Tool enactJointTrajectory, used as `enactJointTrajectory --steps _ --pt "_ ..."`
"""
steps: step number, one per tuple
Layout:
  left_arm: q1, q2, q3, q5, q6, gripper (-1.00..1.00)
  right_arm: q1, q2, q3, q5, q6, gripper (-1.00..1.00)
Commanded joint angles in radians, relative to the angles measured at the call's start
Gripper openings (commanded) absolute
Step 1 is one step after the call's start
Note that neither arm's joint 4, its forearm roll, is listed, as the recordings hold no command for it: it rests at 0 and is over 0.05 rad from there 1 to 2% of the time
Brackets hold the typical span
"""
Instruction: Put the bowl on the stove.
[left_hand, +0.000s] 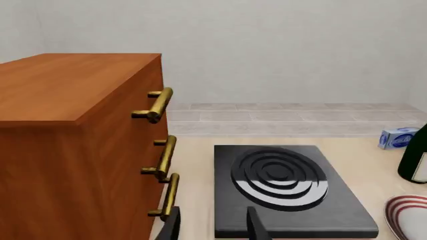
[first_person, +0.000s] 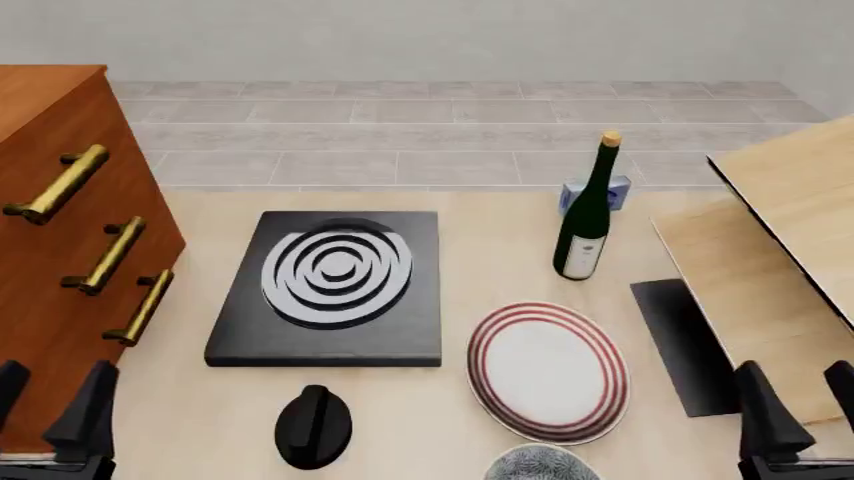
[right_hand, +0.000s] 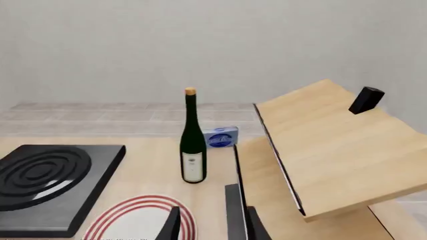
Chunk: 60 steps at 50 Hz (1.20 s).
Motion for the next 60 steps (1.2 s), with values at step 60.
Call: enactJointTrajectory --steps 60 --pt "0.000 0.005 -0.003 -0.001 0.000 1.00 0.382 0.170 -0.234 0.462 -0.063 1.00"
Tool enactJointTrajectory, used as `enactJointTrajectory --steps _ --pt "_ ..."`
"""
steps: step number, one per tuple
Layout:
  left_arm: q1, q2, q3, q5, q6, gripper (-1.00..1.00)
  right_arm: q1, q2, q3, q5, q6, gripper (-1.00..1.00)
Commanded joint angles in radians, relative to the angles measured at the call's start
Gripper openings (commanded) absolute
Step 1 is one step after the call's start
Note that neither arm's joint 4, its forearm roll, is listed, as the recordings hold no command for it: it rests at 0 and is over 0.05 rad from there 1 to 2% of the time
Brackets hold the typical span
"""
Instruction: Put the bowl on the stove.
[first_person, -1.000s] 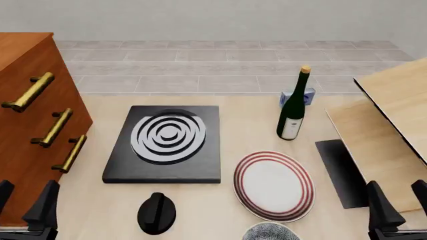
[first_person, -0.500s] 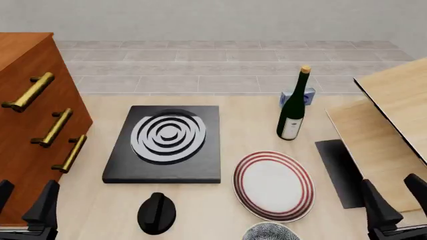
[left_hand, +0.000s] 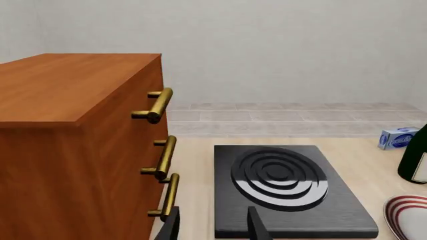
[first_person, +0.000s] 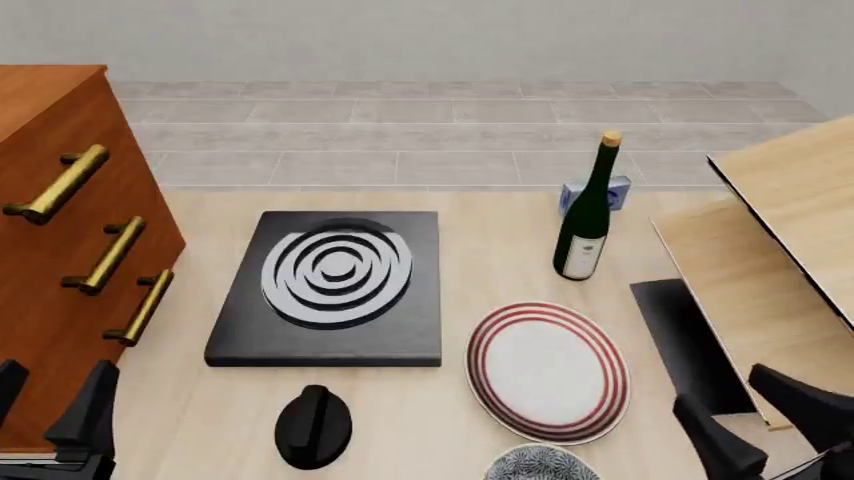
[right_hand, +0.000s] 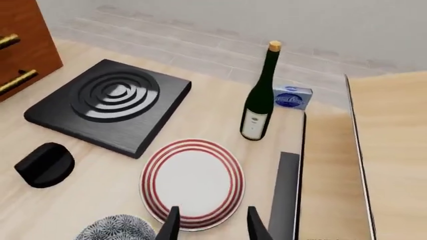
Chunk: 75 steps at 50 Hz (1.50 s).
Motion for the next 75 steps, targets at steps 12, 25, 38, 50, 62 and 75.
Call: enactJointTrajectory --steps 12,25,38,50,62,75 --pt "0.000 0.000 0.000 0.000 0.000 1.00 0.191 0.117 -0.038 0.179 0.033 1.00" --pt "0.000 0.000 0.000 0.000 0.000 1.00 0.231 0.171 -0.067 0.243 0.037 1.00" --pt "0.000 0.000 0.000 0.000 0.000 1.00 0.324 0.281 0.014 0.124 0.123 1.00" --pt "0.000 0.000 0.000 0.000 0.000 1.00 0.359 0.383 0.077 -0.027 0.181 1.00" --pt "0.000 0.000 0.000 0.000 0.000 1.00 0.352 0.458 0.150 -0.151 0.201 1.00" --pt "0.000 0.000 0.000 0.000 0.000 1.00 0.341 0.542 0.208 -0.274 0.221 1.00"
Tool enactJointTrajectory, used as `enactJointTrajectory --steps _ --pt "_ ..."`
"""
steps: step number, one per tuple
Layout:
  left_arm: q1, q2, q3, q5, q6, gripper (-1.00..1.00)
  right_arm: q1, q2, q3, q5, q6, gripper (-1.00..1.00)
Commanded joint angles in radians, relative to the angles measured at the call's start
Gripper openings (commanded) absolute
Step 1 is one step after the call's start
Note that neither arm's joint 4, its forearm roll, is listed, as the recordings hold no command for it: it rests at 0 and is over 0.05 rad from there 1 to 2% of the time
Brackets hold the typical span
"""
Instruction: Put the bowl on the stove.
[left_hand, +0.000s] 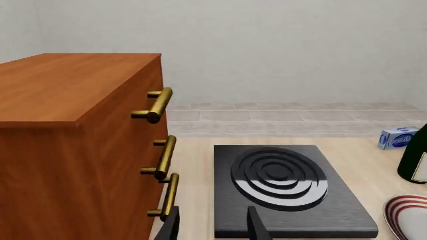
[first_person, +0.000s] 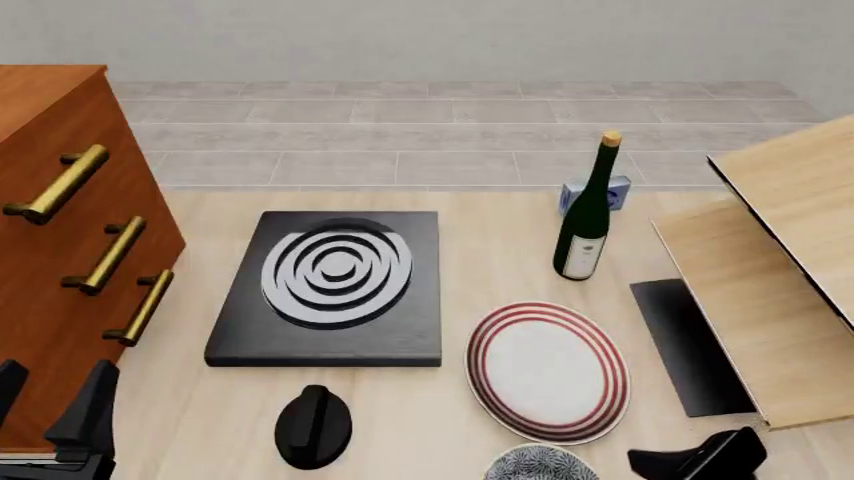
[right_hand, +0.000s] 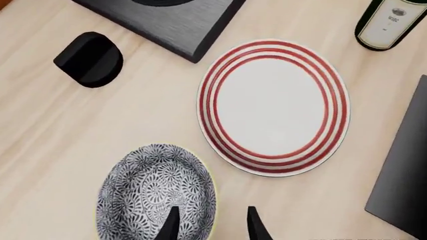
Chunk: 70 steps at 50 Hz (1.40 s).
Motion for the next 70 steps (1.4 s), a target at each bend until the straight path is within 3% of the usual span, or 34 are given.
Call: enactJointTrajectory --steps 1,18,47,63,64,70 --pt "0.000 0.000 0.000 0.000 0.000 1.00 -0.003 0.087 0.051 -0.118 0.021 1.00" --pt "0.000 0.000 0.000 0.000 0.000 1.00 0.002 0.168 0.052 -0.181 0.046 1.00" --pt "0.000 0.000 0.000 0.000 0.000 1.00 0.030 0.493 0.052 -0.481 0.100 1.00" --pt "0.000 0.000 0.000 0.000 0.000 1.00 0.037 0.503 0.052 -0.489 0.103 1.00" --pt "0.000 0.000 0.000 0.000 0.000 1.00 0.035 0.496 0.052 -0.483 0.100 -1.00" --pt "0.000 0.000 0.000 0.000 0.000 1.00 0.035 0.456 0.052 -0.447 0.095 -1.00"
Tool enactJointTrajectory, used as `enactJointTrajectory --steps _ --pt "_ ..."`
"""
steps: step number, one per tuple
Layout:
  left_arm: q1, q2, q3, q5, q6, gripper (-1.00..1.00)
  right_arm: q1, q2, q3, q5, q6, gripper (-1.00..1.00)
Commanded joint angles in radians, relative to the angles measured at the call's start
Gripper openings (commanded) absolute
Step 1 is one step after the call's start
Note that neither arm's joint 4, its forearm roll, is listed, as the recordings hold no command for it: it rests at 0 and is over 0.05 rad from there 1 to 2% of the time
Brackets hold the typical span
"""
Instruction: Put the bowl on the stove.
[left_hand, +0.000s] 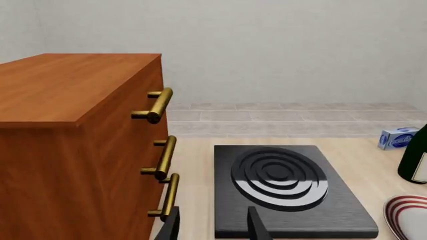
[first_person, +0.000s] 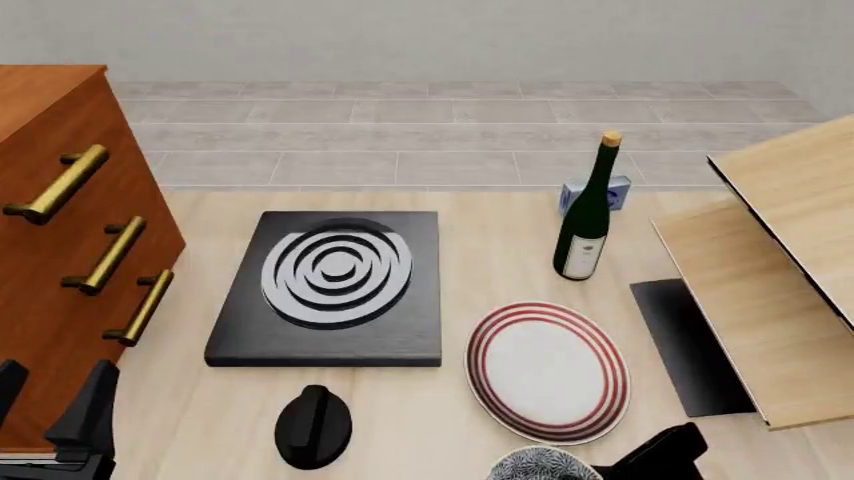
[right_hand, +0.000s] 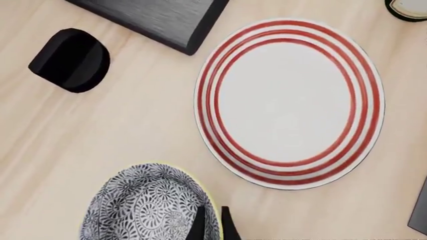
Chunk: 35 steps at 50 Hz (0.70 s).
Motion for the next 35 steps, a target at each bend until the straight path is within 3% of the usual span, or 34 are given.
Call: enactJointTrajectory --steps 1,15,35 --pt "0.000 0.000 0.000 0.000 0.000 1.00 -0.002 -0.032 0.002 0.029 -0.005 -1.00" --pt "0.000 0.000 0.000 0.000 0.000 1.00 0.017 -0.060 0.002 0.049 0.003 -1.00" --pt "0.000 0.000 0.000 0.000 0.000 1.00 0.054 -0.330 -0.023 0.255 -0.034 -1.00"
